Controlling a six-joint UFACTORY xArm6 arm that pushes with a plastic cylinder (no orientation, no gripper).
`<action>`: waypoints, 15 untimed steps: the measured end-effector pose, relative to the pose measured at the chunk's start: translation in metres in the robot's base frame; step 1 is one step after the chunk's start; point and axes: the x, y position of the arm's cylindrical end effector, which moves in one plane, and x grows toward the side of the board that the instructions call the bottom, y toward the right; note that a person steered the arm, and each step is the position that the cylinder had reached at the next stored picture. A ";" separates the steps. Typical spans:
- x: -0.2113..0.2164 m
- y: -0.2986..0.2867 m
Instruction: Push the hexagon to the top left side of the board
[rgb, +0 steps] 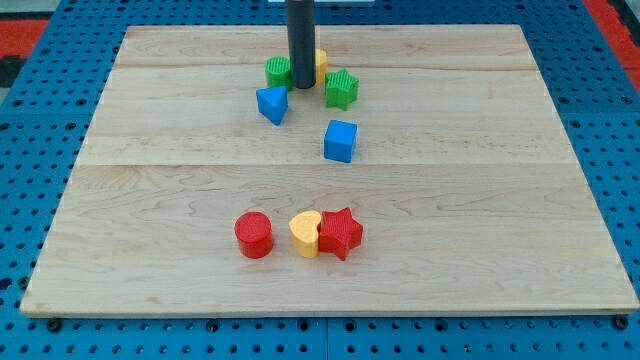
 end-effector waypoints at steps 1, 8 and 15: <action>-0.017 0.006; -0.056 0.047; -0.038 -0.070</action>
